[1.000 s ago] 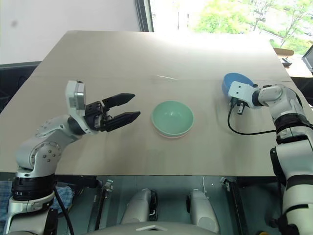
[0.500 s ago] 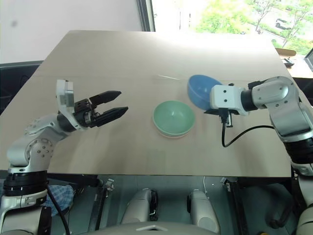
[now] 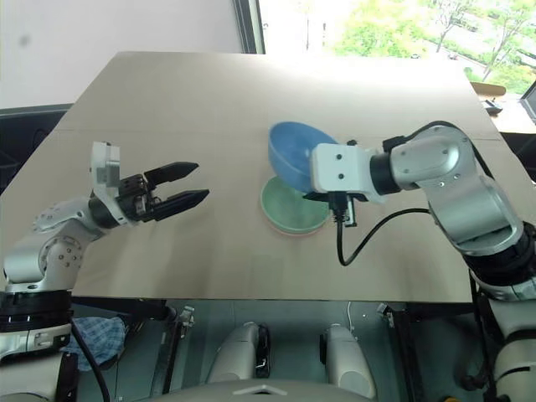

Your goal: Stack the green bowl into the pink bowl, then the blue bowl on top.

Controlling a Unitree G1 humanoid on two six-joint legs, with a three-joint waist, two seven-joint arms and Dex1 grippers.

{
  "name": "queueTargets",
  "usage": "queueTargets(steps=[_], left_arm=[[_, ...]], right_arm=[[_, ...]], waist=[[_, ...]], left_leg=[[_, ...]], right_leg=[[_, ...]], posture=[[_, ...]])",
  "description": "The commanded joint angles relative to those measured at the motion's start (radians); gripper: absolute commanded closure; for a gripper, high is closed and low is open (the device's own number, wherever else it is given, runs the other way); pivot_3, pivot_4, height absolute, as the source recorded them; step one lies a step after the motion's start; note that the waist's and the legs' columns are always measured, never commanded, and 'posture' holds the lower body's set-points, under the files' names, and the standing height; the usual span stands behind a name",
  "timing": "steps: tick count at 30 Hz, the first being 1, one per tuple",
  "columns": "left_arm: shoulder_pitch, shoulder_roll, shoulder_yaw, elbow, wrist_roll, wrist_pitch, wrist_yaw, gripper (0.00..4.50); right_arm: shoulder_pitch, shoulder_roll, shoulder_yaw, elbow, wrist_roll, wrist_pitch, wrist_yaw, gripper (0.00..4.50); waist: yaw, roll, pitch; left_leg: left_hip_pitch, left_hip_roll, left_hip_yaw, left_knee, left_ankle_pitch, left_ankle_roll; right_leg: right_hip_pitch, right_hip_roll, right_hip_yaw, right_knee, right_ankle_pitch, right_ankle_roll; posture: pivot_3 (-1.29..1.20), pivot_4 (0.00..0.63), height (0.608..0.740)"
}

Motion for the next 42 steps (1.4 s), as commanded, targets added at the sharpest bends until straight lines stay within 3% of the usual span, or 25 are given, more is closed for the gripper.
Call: queueTargets(steps=[1,4,8,9,11,16,20,23,28,38,42], left_arm=[[-0.021,0.012,0.018,-0.002,0.004,-0.017,-0.01,0.11],[-0.028,0.008,0.01,0.003,0.009,-0.019,-0.016,0.11],[-0.031,0.002,0.003,0.004,0.015,-0.02,-0.02,0.11],[-0.032,0.001,0.001,0.003,0.015,-0.021,-0.02,0.11],[-0.032,-0.001,-0.001,0.0,0.014,-0.018,-0.018,0.11],[-0.024,-0.009,-0.002,-0.032,-0.001,0.008,0.003,0.11],[-0.007,-0.024,0.006,-0.069,-0.014,0.042,0.059,0.11],[0.02,-0.035,-0.002,-0.081,0.029,0.032,0.118,0.11],[0.078,-0.055,-0.013,-0.1,0.079,-0.015,0.157,0.11],[0.188,-0.073,-0.051,-0.113,0.181,-0.119,0.165,0.11],[0.205,-0.075,-0.052,-0.11,0.192,-0.147,0.156,0.11]], right_arm=[[-0.037,0.005,0.003,-0.057,0.017,0.041,-0.023,4.1],[-0.046,0.013,0.015,-0.093,0.037,0.082,-0.032,2.93],[-0.05,0.011,0.014,-0.102,0.038,0.093,-0.061,1.03],[-0.048,0.007,0.005,-0.105,0.048,0.109,-0.065,0.91],[-0.037,-0.005,-0.025,-0.109,0.074,0.147,-0.071,0.91],[0.096,-0.044,-0.258,-0.095,0.218,0.289,-0.1,0.91],[0.297,-0.076,-0.474,-0.045,0.256,0.231,-0.136,0.91],[0.491,-0.037,-0.676,-0.018,0.312,0.162,-0.139,0.91],[0.758,0.019,-0.842,0.024,0.36,0.008,-0.098,0.91],[1.0,0.126,-0.942,0.224,0.418,-0.36,-0.019,0.91],[1.044,0.114,-0.943,0.247,0.431,-0.391,-0.014,0.91]], waist=[[0.0,0.0,0.0],[-0.001,0.0,0.0],[-0.001,0.0,0.0],[-0.001,0.0,0.0],[-0.001,0.0,0.0],[0.005,-0.002,-0.001],[0.007,-0.003,-0.001],[0.012,-0.004,-0.002],[0.007,-0.004,-0.002],[-0.002,-0.004,-0.002],[-0.001,-0.004,-0.002]], left_leg=[[0.0,0.0,0.0,0.0,0.0,0.0],[0.0,0.0,0.0,0.0,0.0,0.0],[0.0,0.0,0.0,0.0,0.0,0.0],[0.0,0.0,0.0,0.0,0.0,0.0],[0.0,0.0,0.0,0.0,0.0,0.0],[-0.001,0.0,-0.001,0.0,0.0,0.0],[0.0,0.0,0.0,0.0,0.0,0.0],[0.0,0.0,-0.002,0.0,0.0,0.0],[0.001,0.0,-0.002,0.0,0.0,0.0],[0.003,0.0,-0.002,0.0,0.0,0.0],[0.004,0.0,-0.002,0.0,0.0,0.0]], right_leg=[[0.0,0.0,0.0,0.0,0.0,0.0],[0.0,0.0,0.0,0.0,0.0,0.0],[0.0,0.0,0.0,0.0,0.0,0.0],[0.0,0.0,0.0,0.0,0.0,0.0],[0.0,0.0,0.0,0.0,0.0,0.0],[0.001,0.0,-0.001,-0.001,0.0,0.0],[0.001,-0.001,0.0,-0.001,0.0,0.0],[0.002,0.0,-0.001,-0.001,0.0,0.0],[0.003,0.0,-0.001,-0.001,0.0,0.0],[0.005,0.0,0.0,-0.001,0.0,0.001],[0.005,0.0,-0.001,0.0,0.0,0.001]], posture=[[0.0,0.15,0.74],[0.0,0.15,0.74],[0.0,0.15,0.74],[0.0,0.15,0.74],[0.0,0.15,0.74],[0.0,0.15,0.74],[0.0,0.15,0.74],[0.0,0.15,0.74],[0.0,0.15,0.74],[0.0,0.15,0.74],[0.0,0.15,0.74]])
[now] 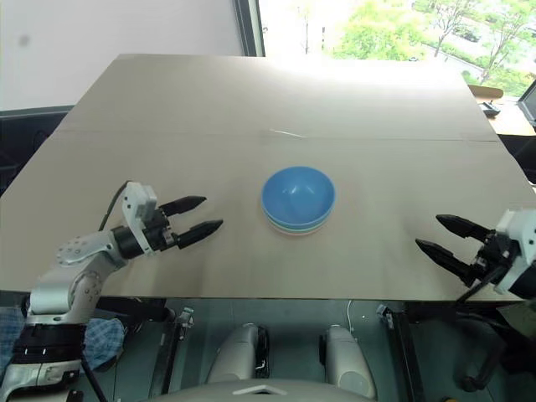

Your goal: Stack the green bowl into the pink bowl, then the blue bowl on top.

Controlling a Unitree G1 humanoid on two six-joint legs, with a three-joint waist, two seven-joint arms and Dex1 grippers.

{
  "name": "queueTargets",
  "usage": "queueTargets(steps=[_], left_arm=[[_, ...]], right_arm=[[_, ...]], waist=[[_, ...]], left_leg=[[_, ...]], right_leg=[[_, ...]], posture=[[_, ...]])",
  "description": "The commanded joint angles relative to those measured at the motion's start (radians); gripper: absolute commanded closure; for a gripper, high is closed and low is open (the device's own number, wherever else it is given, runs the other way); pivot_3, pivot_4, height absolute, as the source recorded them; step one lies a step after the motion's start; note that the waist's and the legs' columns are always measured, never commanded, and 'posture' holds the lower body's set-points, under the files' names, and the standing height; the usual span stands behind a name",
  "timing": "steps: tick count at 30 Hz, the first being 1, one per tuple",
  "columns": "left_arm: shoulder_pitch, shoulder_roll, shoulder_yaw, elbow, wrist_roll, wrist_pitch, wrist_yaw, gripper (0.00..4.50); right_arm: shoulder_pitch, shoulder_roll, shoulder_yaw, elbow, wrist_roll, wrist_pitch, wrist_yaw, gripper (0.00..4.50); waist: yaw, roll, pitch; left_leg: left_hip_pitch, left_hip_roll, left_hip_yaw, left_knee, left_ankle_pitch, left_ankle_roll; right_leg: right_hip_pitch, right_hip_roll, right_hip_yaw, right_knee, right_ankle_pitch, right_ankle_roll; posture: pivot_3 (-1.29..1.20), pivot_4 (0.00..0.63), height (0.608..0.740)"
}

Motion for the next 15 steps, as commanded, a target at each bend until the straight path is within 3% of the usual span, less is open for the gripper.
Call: queueTargets(steps=[1,15], left_arm=[[0.005,0.004,0.011,-0.036,0.004,-0.036,-0.006,0.11],[0.015,-0.004,0.006,-0.022,0.018,-0.125,-0.028,0.11]], right_arm=[[0.025,-0.023,-0.039,0.01,0.034,-0.057,0.017,0.91],[0.043,-0.056,-0.033,0.051,0.068,-0.104,-0.008,0.91]], waist=[[0.0,0.0,0.0],[0.001,0.0,0.0]], left_leg=[[0.0,0.0,0.0,0.0,0.0,0.0],[0.0,0.0,0.0,0.0,0.0,0.0]], right_leg=[[0.0,0.0,0.0,0.0,0.0,0.0],[0.0,0.0,0.0,0.0,0.0,0.0]], posture=[[0.0,0.15,0.74],[0.0,0.15,0.74]])
